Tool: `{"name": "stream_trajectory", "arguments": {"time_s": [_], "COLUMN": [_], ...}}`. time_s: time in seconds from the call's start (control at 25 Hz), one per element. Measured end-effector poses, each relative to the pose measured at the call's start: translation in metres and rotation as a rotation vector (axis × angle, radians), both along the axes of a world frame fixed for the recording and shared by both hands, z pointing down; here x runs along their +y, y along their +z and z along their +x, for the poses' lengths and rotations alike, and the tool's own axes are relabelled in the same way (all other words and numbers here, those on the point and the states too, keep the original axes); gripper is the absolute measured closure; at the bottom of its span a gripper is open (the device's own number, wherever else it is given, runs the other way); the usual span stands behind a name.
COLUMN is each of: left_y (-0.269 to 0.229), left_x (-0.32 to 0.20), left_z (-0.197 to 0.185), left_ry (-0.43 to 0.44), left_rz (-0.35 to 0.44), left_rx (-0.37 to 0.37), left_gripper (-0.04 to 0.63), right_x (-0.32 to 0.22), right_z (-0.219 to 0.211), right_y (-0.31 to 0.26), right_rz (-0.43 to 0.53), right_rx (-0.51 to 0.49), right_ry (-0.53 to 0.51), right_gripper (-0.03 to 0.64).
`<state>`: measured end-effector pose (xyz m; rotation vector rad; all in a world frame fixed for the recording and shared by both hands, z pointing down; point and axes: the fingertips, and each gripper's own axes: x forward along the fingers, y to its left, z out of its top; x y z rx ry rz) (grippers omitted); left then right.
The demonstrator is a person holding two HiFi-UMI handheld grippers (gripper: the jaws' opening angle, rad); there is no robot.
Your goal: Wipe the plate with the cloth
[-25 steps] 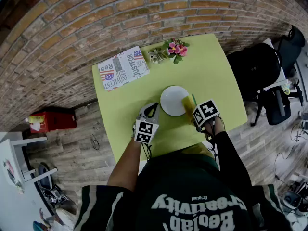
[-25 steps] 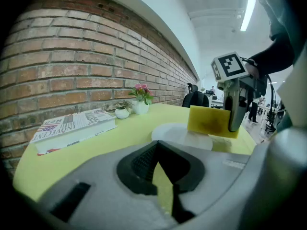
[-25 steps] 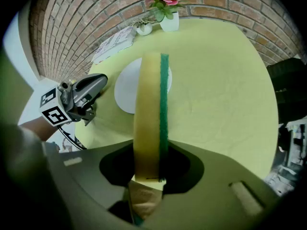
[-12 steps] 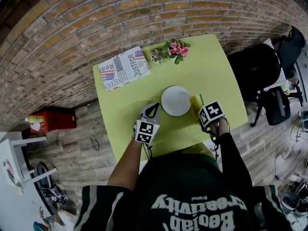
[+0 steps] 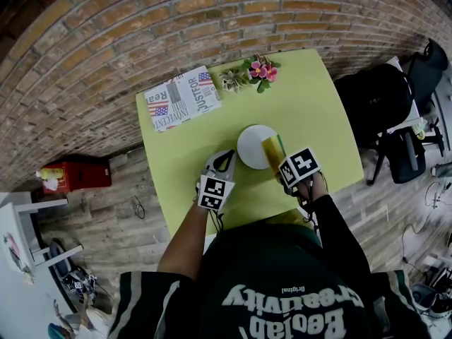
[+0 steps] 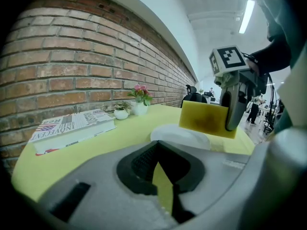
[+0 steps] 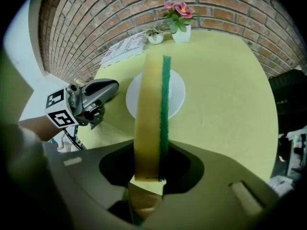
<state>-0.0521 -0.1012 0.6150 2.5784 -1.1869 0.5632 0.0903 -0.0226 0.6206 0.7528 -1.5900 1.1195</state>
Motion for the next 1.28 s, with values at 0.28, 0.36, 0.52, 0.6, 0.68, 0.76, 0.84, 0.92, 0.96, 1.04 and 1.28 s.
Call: {"name": "stream_trajectory", "arguments": {"time_s": [0.28,0.36,0.52,0.6,0.68,0.76,0.84,0.92,0.96,1.04,1.28], "left_y": [0.0,0.0,0.0,0.0,0.0,0.0,-0.001,0.0,0.0,0.0,-0.001], "left_x": [0.0,0.001,0.002,0.002,0.002,0.002,0.003,0.003,0.003,0.003,0.004], "left_z": [0.0,0.0,0.0,0.0,0.0,0.001,0.001,0.001,0.001,0.001,0.002], "left_ry": [0.008,0.01,0.016,0.02,0.023,0.026,0.029,0.03,0.031,0.032,0.037], "left_rz": [0.002,0.002,0.0,0.0,0.0,0.0,0.001,0.001,0.002,0.003,0.005], "left_rx": [0.0,0.0,0.0,0.001,0.0,-0.002,-0.001,0.001,0.001,0.002,0.002], "left_gripper": [0.594,0.594,0.594,0.594,0.594,0.594,0.594,0.594,0.594,0.594,0.594], "right_x": [0.019,0.024,0.034,0.039,0.04,0.041,0.041,0.041,0.041,0.041,0.041], "right_z": [-0.042,-0.051,-0.063,-0.065,-0.066,-0.066,-0.065,-0.064,-0.063,-0.062,-0.054], "right_y": [0.006,0.007,0.009,0.011,0.013,0.013,0.013,0.014,0.014,0.015,0.016], "right_rz": [-0.041,-0.05,-0.082,-0.101,-0.106,-0.106,-0.107,-0.109,-0.11,-0.111,-0.111], "right_rx": [-0.045,-0.049,-0.05,-0.038,-0.031,-0.028,-0.025,-0.024,-0.024,-0.019,-0.003], "right_ry": [-0.103,-0.136,-0.171,-0.18,-0.183,-0.186,-0.185,-0.177,-0.172,-0.168,-0.148], "right_gripper": [0.48,0.48,0.48,0.48,0.48,0.48,0.48,0.48,0.48,0.48,0.48]}}
